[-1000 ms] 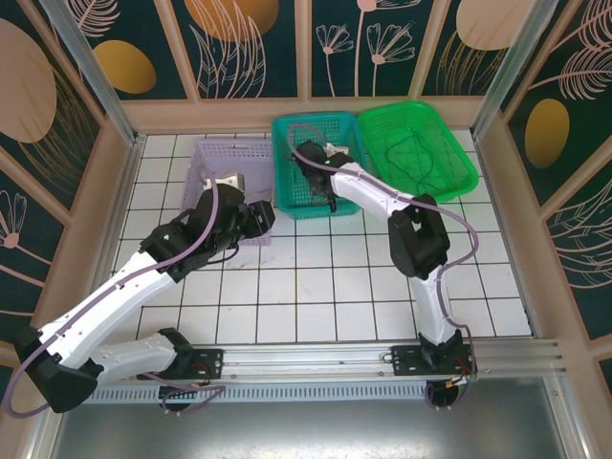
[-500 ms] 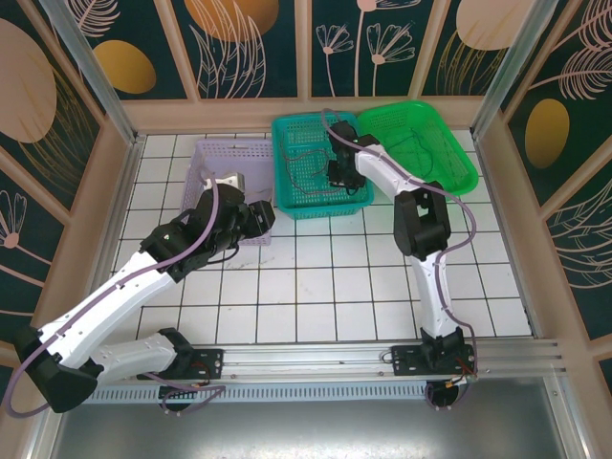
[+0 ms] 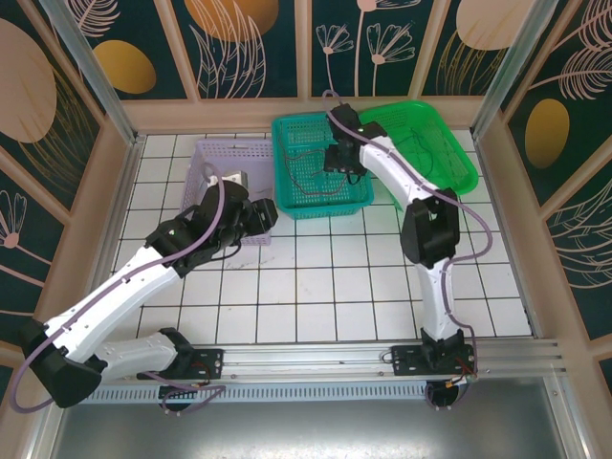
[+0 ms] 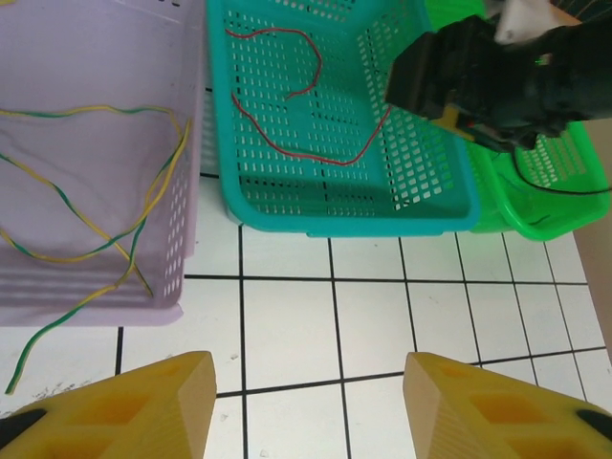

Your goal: Untangle the cables

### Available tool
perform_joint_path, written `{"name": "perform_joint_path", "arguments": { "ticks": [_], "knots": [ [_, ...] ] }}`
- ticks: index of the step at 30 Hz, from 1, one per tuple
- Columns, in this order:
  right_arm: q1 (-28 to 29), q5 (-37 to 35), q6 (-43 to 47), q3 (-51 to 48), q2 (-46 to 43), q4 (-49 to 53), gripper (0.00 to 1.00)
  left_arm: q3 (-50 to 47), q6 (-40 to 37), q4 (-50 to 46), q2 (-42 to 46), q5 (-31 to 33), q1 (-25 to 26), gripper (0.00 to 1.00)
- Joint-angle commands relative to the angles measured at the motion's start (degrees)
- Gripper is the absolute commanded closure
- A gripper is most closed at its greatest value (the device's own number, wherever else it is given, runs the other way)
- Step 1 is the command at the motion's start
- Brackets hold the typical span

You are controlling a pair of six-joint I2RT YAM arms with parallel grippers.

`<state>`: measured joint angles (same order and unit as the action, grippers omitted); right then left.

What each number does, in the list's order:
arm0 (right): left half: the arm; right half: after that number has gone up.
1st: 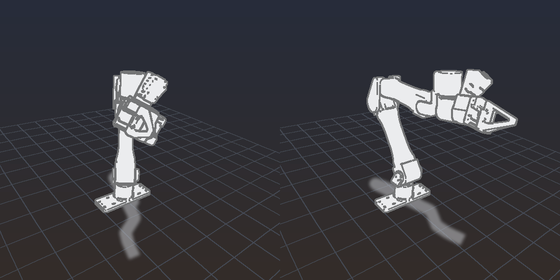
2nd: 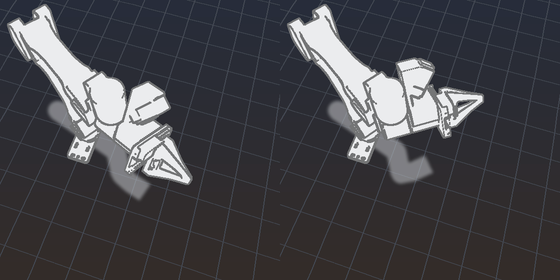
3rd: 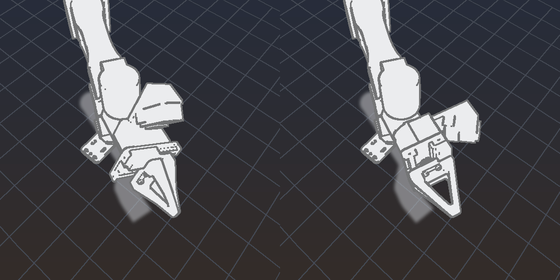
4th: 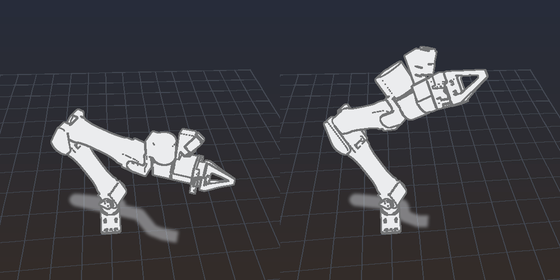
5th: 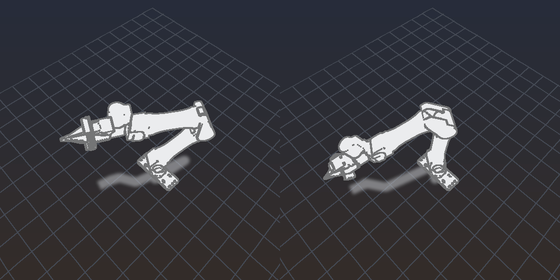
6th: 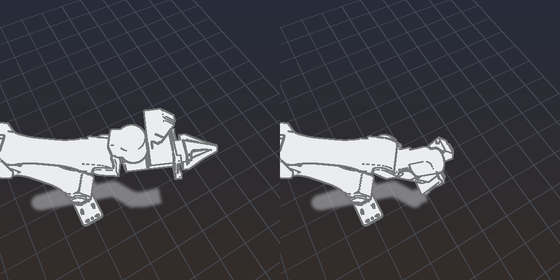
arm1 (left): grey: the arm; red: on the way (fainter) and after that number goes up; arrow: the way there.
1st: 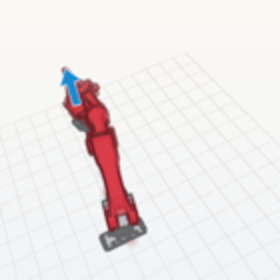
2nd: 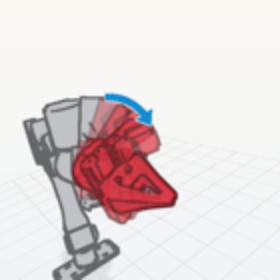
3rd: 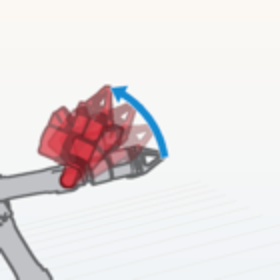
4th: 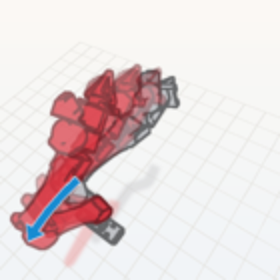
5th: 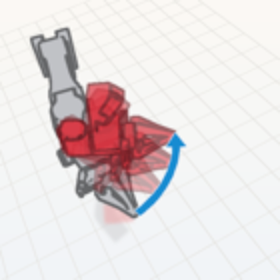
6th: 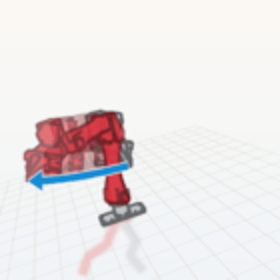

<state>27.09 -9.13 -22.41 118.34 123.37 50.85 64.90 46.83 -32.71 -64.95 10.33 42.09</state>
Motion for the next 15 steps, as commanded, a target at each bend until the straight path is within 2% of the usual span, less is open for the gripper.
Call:
{"name": "perform_joint_path", "arguments": {
  "ticks": [1, 3, 4, 5, 6, 7, 11, 12, 13, 14, 15],
  "knots": [
    [-0.37, -3.81, -0.32, -1.55, -8.56, -0.53, 0.37, 2.61, 0.32, 0.89, -0.2, 0.3, -1.83, 0.4],
    [-0.56, -5.61, 0.86, -9.28, -15.53, -6.4, 0.33, 3.58, 0.93, -0.15, 0.23, 1.32, -3.65, 0.32],
    [-0.78, -6.09, 1.42, -13.89, -19.35, -10.69, 0.11, 3.9, 1.23, -0.79, 0.54, 2.25, -4.43, 0.26],
    [-1.45, -5.91, 1.92, -19.39, -23.78, -15.23, 0.01, 4.25, 1.55, -1.56, 0.98, 2.99, -5.6, 0.17],
    [-2.4, -5.78, 1.74, -25.34, -28.76, -19.69, 0.01, 4.42, 1.85, -2.15, 1.5, 3.75, -6.99, 0.06],
    [-3.37, -6.01, 1.2, -30.07, -33.01, -23.73, 0.01, 4.24, 2.16, -2.37, 2.2, 4.47, -7.97, 0.02],
    [-4.32, -11.48, 5.81, -52.61, -55.08, -42.59, 0.01, 0.77, -0.71, 1.74, 8.32, 11.25, -9.67, 0.01],
    [-4.33, -15.99, 5.11, -56.4, -58.76, -44.95, 0.01, -0.22, -2.37, 2.48, 9.69, 14.07, -9.65, 0.02],
    [-4.57, -22.69, 3.22, -60.58, -61.96, -46.15, 0.01, -1.61, -3.17, 2.1, 11.0, 18.93, -9.65, 0.02],
    [-5.77, -25.38, 3.68, -64.21, -64.57, -47.42, 0.01, -2.68, -2.39, 0.57, 11.92, 25.61, -9.65, 0.01],
    [-7.74, -23.2, 6.34, -67.4, -66.76, -48.75, 0.01, -3.77, -1.32, -0.8, 12.47, 31.52, -9.7, 0.02]
  ]
}}
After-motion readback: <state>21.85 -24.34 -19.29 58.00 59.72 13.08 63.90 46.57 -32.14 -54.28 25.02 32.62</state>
